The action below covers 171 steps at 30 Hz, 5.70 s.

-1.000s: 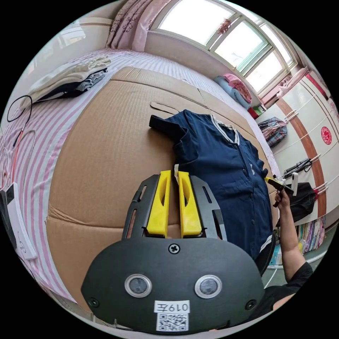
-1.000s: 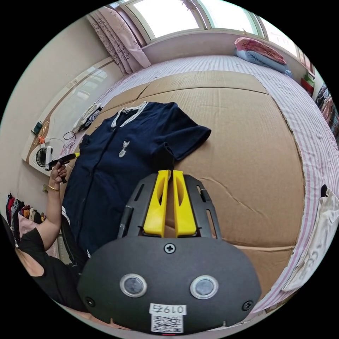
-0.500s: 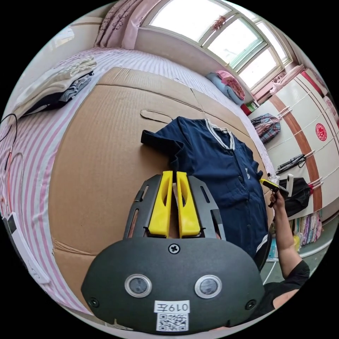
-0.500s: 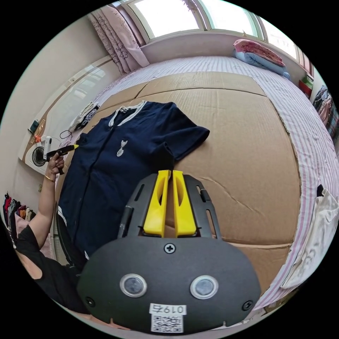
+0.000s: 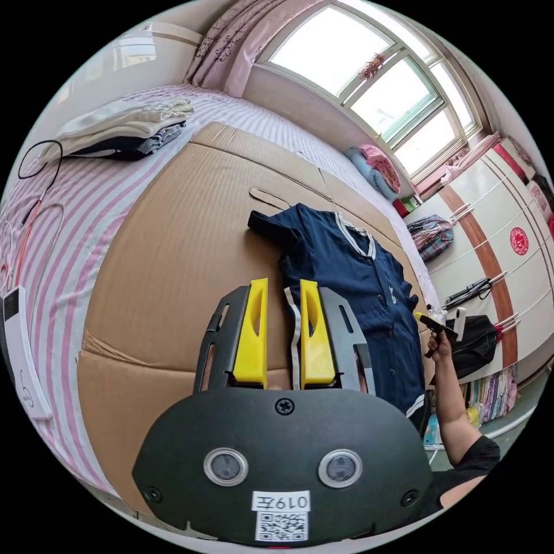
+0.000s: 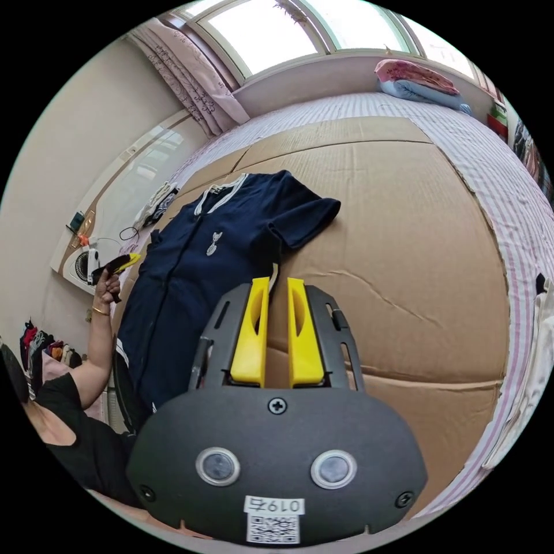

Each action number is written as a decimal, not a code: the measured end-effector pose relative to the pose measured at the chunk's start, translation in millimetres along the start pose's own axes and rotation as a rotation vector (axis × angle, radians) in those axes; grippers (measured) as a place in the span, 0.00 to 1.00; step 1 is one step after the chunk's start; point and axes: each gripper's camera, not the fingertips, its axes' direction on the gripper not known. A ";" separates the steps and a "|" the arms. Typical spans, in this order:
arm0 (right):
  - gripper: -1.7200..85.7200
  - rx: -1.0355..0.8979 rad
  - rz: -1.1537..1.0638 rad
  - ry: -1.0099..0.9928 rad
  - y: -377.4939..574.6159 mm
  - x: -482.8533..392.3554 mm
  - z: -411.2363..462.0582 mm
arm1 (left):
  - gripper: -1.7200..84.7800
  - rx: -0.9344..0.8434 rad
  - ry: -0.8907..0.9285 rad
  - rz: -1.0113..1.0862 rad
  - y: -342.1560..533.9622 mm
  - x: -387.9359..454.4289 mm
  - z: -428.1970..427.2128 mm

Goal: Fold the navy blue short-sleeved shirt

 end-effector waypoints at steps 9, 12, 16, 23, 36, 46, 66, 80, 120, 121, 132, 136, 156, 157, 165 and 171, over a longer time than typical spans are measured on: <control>0.10 0.117 0.064 -0.188 66.4 -3.6 -9.3 | 0.11 -0.023 -0.035 0.013 84.5 49.1 -1.4; 0.11 0.047 0.031 -0.118 73.8 -21.8 5.6 | 0.09 -0.038 -0.118 0.042 95.7 70.0 5.2; 0.05 0.021 0.013 -0.049 75.3 -39.7 21.6 | 0.06 -0.016 -0.191 0.074 112.3 90.2 9.0; 0.04 0.008 0.040 0.061 69.6 -66.0 43.8 | 0.04 -0.034 -0.140 0.067 143.2 121.7 12.8; 0.01 0.209 -0.574 0.499 77.2 -307.5 90.7 | 0.03 0.084 -0.195 0.906 258.8 362.2 29.8; 0.02 -0.017 -0.347 -0.006 -164.0 -266.5 159.1 | 0.03 -0.202 0.003 1.301 350.8 480.5 91.3; 0.08 -0.384 -0.094 -0.199 -370.1 -146.5 324.1 | 0.06 -0.359 0.177 1.545 397.5 531.6 117.5; 0.01 -0.328 -0.180 -0.040 -354.5 -138.9 375.3 | 0.08 -0.314 -0.014 1.650 403.8 552.1 139.5; 0.17 -0.040 -1.263 0.112 364.0 -108.7 473.1 | 0.16 -0.077 -0.048 0.763 -63.0 479.2 266.5; 0.16 -0.023 -1.270 0.133 375.5 -102.7 481.0 | 0.16 -0.085 -0.066 0.779 -71.4 484.6 274.4; 0.02 0.047 -1.189 0.110 413.4 -47.2 522.4 | 0.13 -0.339 -0.279 0.926 -176.3 539.2 416.0; 0.01 0.022 -1.146 0.044 415.7 -25.7 531.2 | 0.10 -0.398 -0.207 0.912 -192.2 545.2 439.0; 0.01 -0.043 -1.089 -0.060 425.7 21.0 545.7 | 0.03 -0.342 -0.383 0.991 -221.4 598.7 494.2; 0.01 -0.045 -1.092 -0.063 425.7 22.1 544.3 | 0.03 -0.338 -0.406 1.008 -219.4 602.1 496.0; 0.01 -0.055 -1.070 -0.140 415.8 30.6 521.2 | 0.03 -0.318 -0.485 1.003 -220.0 614.5 504.9; 0.01 -0.100 -1.187 -0.042 420.1 15.1 515.0 | 0.03 -0.331 -0.492 1.025 -222.9 613.2 513.0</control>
